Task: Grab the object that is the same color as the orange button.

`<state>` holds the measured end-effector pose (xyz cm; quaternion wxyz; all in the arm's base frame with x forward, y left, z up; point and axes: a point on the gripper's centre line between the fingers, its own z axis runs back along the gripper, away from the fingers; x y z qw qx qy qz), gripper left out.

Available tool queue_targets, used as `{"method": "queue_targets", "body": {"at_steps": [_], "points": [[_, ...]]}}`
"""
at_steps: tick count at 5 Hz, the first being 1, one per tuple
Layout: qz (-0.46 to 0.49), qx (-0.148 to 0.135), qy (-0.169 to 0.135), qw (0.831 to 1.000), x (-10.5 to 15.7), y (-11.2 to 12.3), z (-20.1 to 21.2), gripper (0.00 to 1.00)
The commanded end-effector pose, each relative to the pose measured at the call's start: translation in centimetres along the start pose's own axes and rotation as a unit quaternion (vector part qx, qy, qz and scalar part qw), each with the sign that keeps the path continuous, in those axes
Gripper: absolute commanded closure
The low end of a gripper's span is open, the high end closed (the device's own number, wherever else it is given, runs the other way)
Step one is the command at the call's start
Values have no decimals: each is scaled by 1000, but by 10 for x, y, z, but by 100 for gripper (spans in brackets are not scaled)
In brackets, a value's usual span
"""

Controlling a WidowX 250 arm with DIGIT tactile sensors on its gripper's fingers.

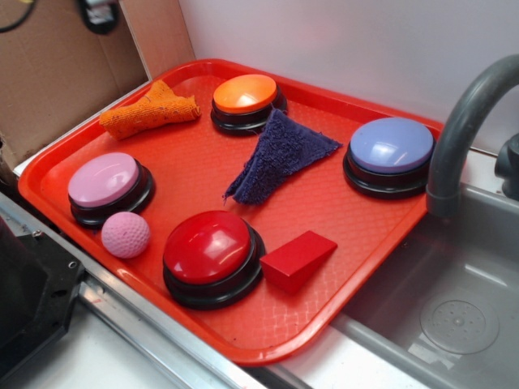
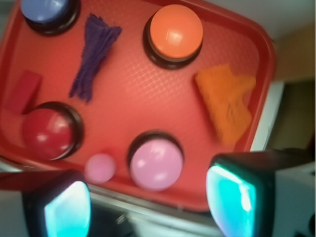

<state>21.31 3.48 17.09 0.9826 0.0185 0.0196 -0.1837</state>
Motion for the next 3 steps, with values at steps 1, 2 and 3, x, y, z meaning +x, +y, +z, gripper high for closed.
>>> {"method": "queue_targets", "body": {"at_steps": [1,2,3], "points": [[-58,2,48,997,36,45,-61,0],[-58,16,52,997,34,65,-85,0],[-48,20,49,997,19,80,-100,0]]}}
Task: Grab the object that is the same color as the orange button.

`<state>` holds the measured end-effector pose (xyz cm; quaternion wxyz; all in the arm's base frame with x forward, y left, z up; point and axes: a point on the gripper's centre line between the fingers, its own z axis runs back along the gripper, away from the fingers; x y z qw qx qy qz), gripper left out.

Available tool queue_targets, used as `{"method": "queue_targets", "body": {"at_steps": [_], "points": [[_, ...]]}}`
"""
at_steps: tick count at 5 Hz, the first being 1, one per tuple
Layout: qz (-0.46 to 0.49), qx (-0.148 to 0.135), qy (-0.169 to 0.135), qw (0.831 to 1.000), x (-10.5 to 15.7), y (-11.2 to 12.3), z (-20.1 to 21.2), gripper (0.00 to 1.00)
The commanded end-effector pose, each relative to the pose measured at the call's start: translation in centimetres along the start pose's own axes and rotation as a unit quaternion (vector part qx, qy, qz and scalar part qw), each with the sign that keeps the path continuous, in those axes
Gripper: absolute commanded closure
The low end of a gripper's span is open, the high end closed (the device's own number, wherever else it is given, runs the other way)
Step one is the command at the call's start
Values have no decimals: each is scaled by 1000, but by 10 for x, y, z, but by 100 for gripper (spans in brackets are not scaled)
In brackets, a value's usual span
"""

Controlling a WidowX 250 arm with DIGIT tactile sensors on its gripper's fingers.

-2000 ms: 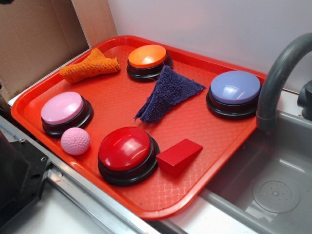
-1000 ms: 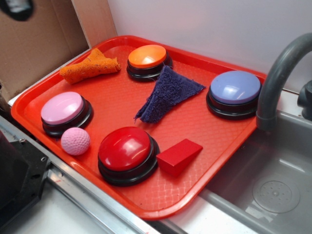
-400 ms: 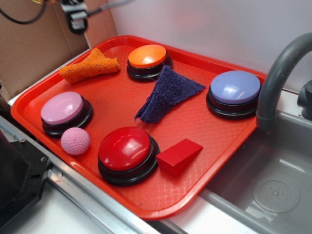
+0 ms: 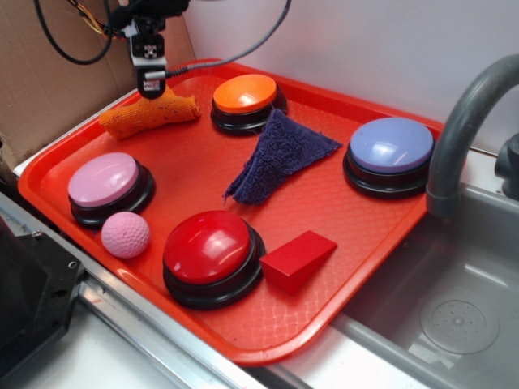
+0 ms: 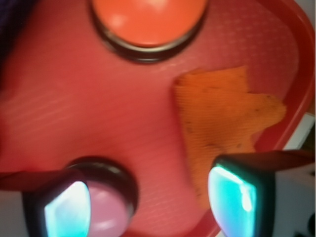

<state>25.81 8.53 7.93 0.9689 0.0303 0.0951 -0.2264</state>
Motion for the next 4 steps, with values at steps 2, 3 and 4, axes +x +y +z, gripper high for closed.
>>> {"method": "queue_targets", "body": {"at_steps": [2,3,4], "points": [[47,1,-22,999,-39,45,-31,0],[39,-13,-13,999,-27,51,-42,0],[23,-14,0,1000,-9,49,-48,0]]}}
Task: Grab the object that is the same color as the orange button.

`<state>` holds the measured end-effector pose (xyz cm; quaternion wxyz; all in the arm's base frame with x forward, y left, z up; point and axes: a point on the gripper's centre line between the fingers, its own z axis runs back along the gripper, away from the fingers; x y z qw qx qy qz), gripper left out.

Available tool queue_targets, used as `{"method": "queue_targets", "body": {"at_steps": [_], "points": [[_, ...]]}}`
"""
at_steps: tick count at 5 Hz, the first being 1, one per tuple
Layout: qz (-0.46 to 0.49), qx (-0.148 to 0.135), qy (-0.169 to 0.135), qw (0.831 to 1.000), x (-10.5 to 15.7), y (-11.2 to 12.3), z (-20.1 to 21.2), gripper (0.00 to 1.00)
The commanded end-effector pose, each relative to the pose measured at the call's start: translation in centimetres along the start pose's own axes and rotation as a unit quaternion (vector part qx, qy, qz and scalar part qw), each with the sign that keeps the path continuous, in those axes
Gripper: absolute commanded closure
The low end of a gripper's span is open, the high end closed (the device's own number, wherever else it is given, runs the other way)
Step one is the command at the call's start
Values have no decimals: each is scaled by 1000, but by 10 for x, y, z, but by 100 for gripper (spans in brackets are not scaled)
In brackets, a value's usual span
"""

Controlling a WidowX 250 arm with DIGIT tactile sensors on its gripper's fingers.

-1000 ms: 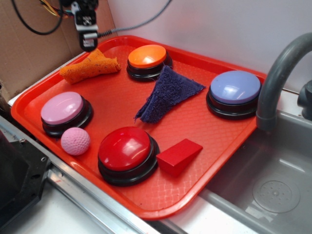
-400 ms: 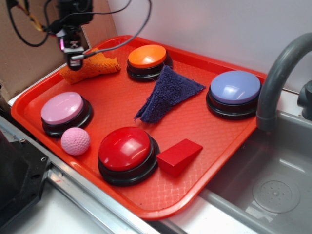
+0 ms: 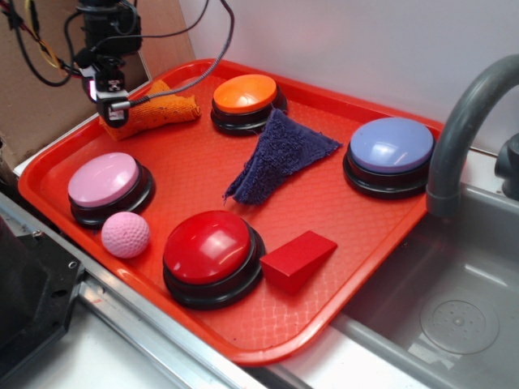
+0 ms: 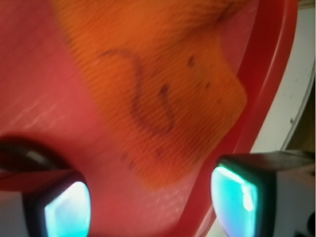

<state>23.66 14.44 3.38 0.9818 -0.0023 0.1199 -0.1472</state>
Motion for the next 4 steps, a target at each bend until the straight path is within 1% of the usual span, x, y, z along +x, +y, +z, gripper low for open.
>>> {"method": "queue_targets", "body": {"at_steps": [1,2,3,4], "points": [[-61,20,0,998,37,1,-11,100],[-64,16,43,997,40,-9,-34,100],[-69,22,50,996,41,-20,-33,100],[-49,13,46,998,35,-41,-16,100]]}}
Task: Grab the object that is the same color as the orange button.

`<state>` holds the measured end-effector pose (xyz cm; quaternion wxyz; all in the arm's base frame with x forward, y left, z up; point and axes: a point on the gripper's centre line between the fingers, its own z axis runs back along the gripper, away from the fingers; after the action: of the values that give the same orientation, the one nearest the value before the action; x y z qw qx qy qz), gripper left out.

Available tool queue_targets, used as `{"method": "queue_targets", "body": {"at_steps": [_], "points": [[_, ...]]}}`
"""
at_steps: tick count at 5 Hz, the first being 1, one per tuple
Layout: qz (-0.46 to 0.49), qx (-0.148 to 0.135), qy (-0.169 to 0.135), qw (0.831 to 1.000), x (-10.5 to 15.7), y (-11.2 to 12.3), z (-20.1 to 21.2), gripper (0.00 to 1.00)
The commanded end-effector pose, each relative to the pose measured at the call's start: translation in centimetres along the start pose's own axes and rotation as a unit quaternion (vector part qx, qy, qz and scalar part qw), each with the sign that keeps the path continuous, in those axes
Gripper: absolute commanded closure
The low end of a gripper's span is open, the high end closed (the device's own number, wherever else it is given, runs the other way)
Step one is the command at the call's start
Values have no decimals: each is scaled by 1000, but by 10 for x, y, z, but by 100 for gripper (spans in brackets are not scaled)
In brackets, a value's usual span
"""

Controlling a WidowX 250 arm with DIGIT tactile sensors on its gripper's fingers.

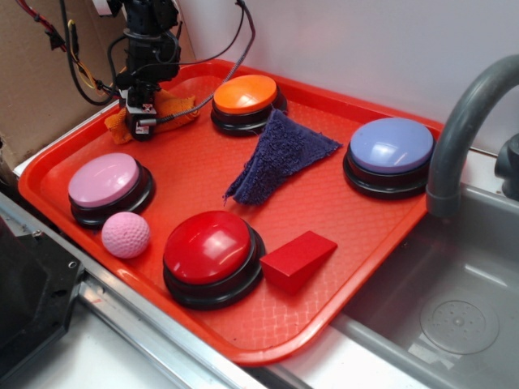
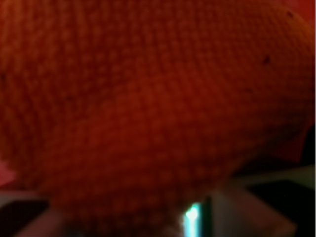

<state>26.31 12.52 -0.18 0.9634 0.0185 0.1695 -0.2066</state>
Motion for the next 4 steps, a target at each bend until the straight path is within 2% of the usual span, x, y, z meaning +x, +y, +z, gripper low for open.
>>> {"method": "queue_targets", "body": {"at_steps": [1,2,3,4], "points": [[55,-35,-35,997,-16,-76,53,100],[42,-25,-67,997,-32,-127,97,100],[43,-33,-102,993,-50,-173,131,100],[81,-51,-128,987,-72,-200,156,100]]}}
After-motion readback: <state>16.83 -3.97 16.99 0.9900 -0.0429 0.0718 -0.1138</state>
